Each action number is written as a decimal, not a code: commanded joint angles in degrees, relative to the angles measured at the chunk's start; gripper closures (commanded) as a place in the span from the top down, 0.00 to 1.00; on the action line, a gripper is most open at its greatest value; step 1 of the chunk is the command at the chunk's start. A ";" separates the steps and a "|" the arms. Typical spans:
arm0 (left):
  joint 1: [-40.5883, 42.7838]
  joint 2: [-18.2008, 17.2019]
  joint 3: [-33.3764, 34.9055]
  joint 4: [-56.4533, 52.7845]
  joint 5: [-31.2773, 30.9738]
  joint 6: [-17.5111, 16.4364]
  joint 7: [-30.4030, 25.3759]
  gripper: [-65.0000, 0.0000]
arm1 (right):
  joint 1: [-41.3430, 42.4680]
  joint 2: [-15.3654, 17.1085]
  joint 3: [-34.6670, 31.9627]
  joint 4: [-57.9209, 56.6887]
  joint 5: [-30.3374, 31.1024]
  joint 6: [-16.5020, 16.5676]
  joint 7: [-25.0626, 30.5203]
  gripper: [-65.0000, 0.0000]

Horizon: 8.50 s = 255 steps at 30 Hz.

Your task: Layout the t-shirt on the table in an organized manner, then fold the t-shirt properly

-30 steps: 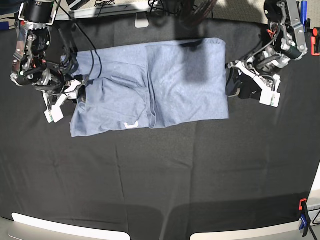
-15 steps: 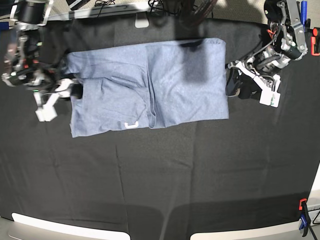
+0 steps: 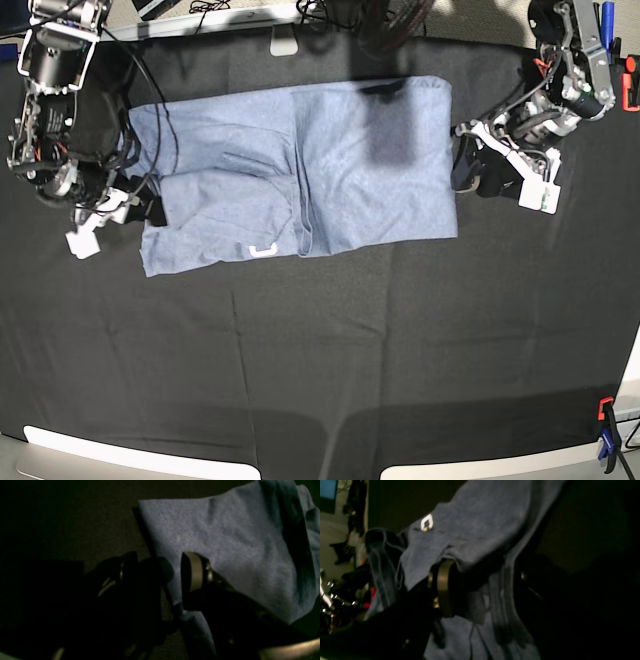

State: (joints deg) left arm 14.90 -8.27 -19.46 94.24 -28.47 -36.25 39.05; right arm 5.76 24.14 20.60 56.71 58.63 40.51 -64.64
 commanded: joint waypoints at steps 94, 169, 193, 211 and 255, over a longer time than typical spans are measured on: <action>1.49 -0.37 -0.09 1.16 3.32 -0.44 -1.31 0.39 | -1.20 -10.40 -4.00 33.73 3.80 -0.51 -13.40 0.00; 10.88 -3.08 6.64 5.07 -27.34 -3.75 30.64 0.00 | 21.64 -29.20 -32.35 -0.33 -50.21 -6.19 19.39 0.00; -9.68 -3.54 8.26 -21.49 4.39 -3.75 1.38 0.00 | 2.86 -22.21 -32.24 23.19 -51.01 -5.03 12.90 0.00; -13.27 -12.41 7.52 -19.12 -2.75 -0.37 -2.38 0.00 | -14.51 -23.32 -21.33 44.24 -52.54 -10.95 14.93 0.00; 25.62 -4.20 -12.68 -38.88 9.38 -3.75 -17.46 0.00 | -49.53 -12.81 -15.08 16.96 -45.18 -9.44 17.86 0.00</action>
State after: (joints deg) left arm 39.66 -11.75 -31.86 54.59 -18.11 -39.57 21.39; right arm -43.29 10.96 5.21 72.66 13.39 30.81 -47.00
